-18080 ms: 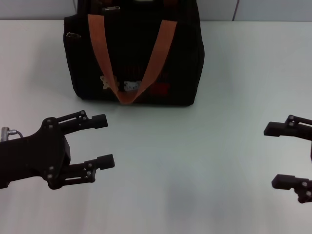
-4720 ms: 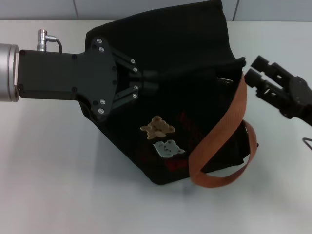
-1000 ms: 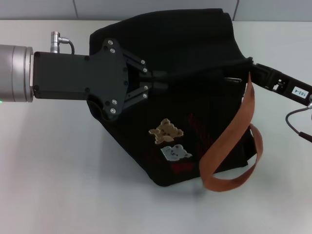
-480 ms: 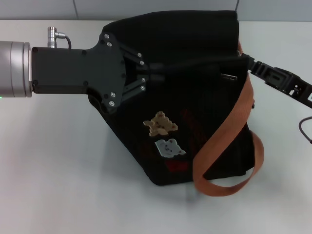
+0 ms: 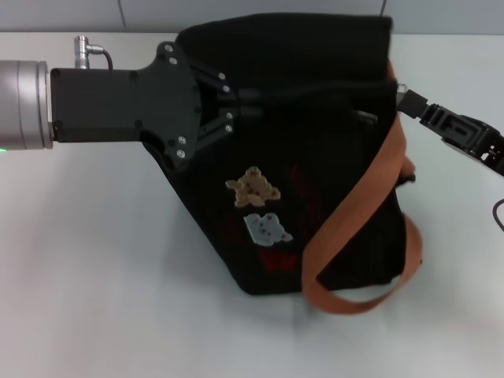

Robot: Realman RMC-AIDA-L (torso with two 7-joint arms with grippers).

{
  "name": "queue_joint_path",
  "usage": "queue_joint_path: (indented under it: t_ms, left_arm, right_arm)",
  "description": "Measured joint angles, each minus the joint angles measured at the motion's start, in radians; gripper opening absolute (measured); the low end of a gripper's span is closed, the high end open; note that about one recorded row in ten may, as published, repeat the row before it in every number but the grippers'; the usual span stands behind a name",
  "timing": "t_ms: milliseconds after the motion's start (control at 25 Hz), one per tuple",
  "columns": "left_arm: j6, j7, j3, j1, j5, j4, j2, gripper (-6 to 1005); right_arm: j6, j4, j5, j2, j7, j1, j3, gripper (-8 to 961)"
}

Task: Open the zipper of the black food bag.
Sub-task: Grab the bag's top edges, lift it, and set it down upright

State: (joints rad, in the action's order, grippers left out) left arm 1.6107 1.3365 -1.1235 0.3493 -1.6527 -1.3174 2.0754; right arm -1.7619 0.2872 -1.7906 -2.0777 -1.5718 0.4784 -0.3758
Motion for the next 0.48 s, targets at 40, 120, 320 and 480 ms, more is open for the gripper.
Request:
queue_joint_path:
  t_ms: [40,120,320,480]
  left_arm:
    - [0.000,0.000,0.000,0.000,0.000,0.000,0.000,78]
    - [-0.006,0.000,0.003,-0.001,0.004,0.000,0.000,78]
    - [-0.016,0.000,0.014,-0.008,0.022,0.011,-0.003,78]
    - [-0.016,0.000,0.019,-0.009,0.025,0.019,-0.003,78]
  right_arm:
    - [0.000,0.000,0.000,0.000,0.000,0.000,0.000,-1]
    - [-0.001,-0.001,0.000,0.000,0.013,-0.001,0.000,-1]
    - [-0.018,-0.011,0.001,-0.001,0.083,-0.002,-0.002,-2]
    - [-0.029,-0.015,0.002,0.000,0.120,-0.003,-0.003,18]
